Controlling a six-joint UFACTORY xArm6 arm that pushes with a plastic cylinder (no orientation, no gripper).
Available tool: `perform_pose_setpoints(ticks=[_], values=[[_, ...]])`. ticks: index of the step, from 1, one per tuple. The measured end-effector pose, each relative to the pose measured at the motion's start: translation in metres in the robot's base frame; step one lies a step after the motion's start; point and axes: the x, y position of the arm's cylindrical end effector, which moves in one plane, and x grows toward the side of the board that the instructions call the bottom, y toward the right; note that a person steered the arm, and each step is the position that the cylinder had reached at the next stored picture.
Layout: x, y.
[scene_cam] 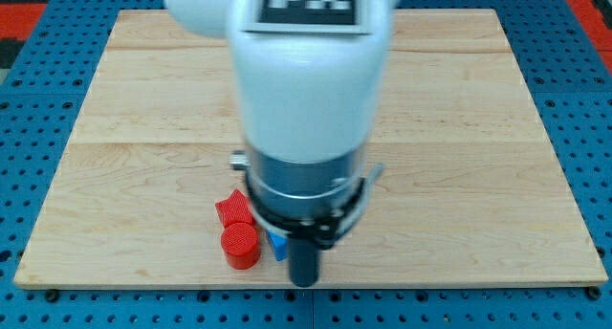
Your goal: Move blue blocks upwards
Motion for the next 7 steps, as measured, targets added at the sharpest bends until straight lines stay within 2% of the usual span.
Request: perform_pose_setpoints(ticks=[1, 3, 5, 7], values=[[-0.008, -0.018], [-0.019, -0.014], [-0.033, -0.044], [-0.058, -0.042]])
